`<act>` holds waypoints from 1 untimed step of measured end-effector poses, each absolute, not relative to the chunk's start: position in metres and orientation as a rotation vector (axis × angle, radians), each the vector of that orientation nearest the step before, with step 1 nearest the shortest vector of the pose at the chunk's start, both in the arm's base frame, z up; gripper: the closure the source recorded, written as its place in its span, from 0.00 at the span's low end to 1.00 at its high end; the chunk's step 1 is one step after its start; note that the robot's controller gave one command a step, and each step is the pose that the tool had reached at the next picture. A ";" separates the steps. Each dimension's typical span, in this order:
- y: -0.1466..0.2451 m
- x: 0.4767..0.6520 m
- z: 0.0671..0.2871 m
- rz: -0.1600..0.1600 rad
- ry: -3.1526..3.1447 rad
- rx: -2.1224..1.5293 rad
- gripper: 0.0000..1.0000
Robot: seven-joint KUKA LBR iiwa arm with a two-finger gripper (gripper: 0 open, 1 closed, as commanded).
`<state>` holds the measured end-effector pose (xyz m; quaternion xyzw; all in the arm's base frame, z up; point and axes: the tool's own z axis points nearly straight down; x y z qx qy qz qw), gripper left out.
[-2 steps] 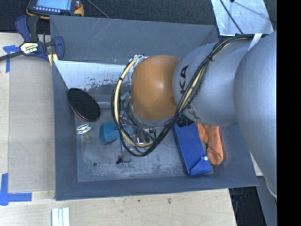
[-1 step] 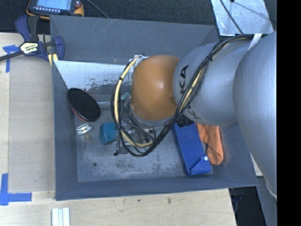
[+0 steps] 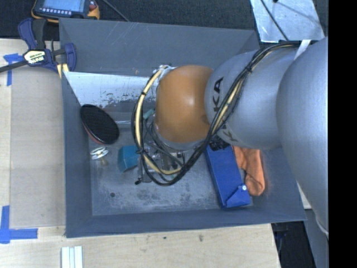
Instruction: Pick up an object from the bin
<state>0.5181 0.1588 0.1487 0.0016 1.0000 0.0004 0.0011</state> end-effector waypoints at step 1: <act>0.168 0.557 0.173 0.001 3.141 -0.008 1.00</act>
Offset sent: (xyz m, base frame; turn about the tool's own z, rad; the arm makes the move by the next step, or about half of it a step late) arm -0.0027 0.0114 0.0565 -0.0115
